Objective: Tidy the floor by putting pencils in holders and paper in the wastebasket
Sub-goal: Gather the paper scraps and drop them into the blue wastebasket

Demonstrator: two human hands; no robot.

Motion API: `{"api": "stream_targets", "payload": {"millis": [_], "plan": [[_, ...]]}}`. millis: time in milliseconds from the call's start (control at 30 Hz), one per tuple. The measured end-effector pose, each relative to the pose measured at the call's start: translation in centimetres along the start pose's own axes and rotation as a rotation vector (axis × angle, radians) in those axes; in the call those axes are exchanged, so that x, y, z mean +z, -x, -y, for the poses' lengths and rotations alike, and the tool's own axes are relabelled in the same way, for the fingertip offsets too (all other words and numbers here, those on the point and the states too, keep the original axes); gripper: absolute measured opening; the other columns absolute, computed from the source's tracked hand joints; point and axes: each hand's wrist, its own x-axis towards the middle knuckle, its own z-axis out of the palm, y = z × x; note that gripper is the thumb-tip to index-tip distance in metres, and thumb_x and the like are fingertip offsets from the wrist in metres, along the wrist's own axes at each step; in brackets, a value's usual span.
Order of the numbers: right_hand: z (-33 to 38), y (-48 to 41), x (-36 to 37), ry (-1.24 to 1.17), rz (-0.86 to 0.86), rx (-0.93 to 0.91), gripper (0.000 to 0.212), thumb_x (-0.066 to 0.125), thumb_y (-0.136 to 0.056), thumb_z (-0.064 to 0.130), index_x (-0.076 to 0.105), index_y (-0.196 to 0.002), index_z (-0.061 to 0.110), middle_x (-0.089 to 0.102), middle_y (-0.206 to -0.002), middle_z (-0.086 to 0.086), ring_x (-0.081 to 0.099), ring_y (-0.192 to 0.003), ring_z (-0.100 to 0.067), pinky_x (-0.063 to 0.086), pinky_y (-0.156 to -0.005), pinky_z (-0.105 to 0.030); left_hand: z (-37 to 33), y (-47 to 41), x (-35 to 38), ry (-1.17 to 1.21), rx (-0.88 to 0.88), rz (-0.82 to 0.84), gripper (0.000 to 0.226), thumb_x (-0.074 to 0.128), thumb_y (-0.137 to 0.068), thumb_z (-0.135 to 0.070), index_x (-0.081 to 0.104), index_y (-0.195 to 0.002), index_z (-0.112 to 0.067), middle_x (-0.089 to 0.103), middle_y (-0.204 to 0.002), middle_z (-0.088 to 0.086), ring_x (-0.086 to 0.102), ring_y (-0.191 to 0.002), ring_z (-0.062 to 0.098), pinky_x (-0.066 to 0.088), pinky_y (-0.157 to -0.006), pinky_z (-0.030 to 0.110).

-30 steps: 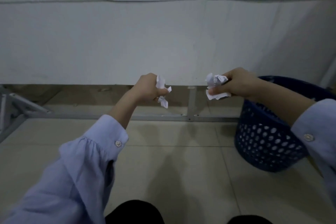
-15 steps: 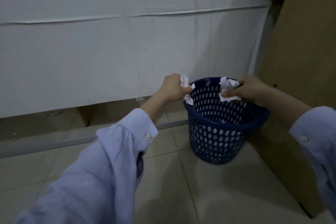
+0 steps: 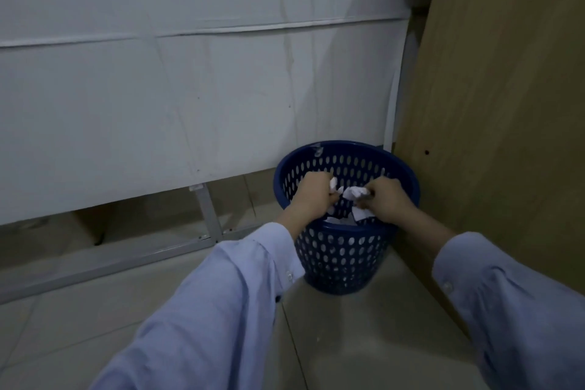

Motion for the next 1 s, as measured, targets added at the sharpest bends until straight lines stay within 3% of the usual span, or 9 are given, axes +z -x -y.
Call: {"api": "stream_targets", "payload": {"millis": [133,233,367,500,667,867,1000], "plan": [[-1.0,-0.4,1.2,0.098,-0.025,-0.015,0.020,0.047,-0.094,0.002,0.057,-0.076,0.004,0.056,-0.074,-0.012,0.052,-0.071,-0.026,0.035,-0.055,-0.029,0.5,-0.7,1.2,-0.109,-0.029,0.084,0.018,0.055,-0.091,-0.015,0.061,-0.094,0.002,0.064,-0.092,0.021,0.060,-0.086,0.033,0.043,-0.067,0.033],[-1.2,-0.8,1.7,0.108,-0.063,-0.039,0.015,0.050,-0.091,0.001,0.062,-0.100,0.002,0.062,-0.094,-0.013,0.056,-0.082,-0.026,0.039,-0.061,-0.028,1.4,-1.0,2.1,-0.177,-0.057,0.108,0.024,0.054,-0.093,-0.022,0.061,-0.091,0.001,0.057,-0.082,0.016,0.055,-0.075,0.028,0.043,-0.064,0.033],[-1.5,-0.8,2.7,0.102,-0.105,-0.047,0.038,0.055,-0.089,0.004,0.056,-0.126,0.009,0.063,-0.113,-0.013,0.059,-0.091,-0.026,0.045,-0.069,-0.029,1.8,-1.5,2.7,-0.251,-0.099,0.191,0.022,0.057,-0.089,-0.020,0.051,-0.074,-0.007,0.058,-0.083,0.012,0.048,-0.069,0.021,0.042,-0.062,0.031],[-1.9,-1.0,2.8,0.053,-0.162,-0.064,0.055,0.056,-0.085,0.003,0.046,-0.138,0.015,0.062,-0.110,-0.015,0.059,-0.091,-0.027,0.048,-0.070,-0.031,1.7,-1.8,3.0,-0.245,-0.107,0.207,0.014,0.061,-0.085,-0.018,0.058,-0.087,-0.005,0.056,-0.084,0.010,0.049,-0.071,0.021,0.042,-0.062,0.030],[-2.1,-0.9,3.1,0.054,-0.222,-0.082,0.054,0.062,-0.085,0.011,0.047,-0.136,0.013,0.060,-0.111,-0.014,0.058,-0.092,-0.024,0.050,-0.071,-0.031,2.0,-1.9,3.2,-0.215,-0.102,0.222,0.026,0.068,-0.080,-0.020,0.060,-0.100,-0.005,0.060,-0.098,0.011,0.053,-0.079,0.022,0.045,-0.067,0.030],[-1.8,-0.4,3.2,0.079,-0.298,-0.084,0.045,0.062,-0.084,0.007,0.056,-0.129,0.008,0.063,-0.113,-0.015,0.059,-0.100,-0.027,0.053,-0.080,-0.037,1.8,-1.5,3.0,-0.183,-0.111,0.217,0.022,0.065,-0.082,-0.015,0.064,-0.102,-0.004,0.059,-0.091,0.009,0.059,-0.082,0.024,0.049,-0.067,0.031],[-1.6,-0.6,3.0,0.097,-0.245,-0.041,0.034,0.056,-0.087,0.000,0.064,-0.120,0.005,0.062,-0.121,-0.015,0.060,-0.103,-0.027,0.052,-0.087,-0.036,1.4,-1.2,2.9,-0.148,-0.121,0.195,0.012,0.061,-0.085,-0.010,0.066,-0.086,0.001,0.064,-0.087,0.012,0.063,-0.082,0.028,0.055,-0.069,0.034]]}}
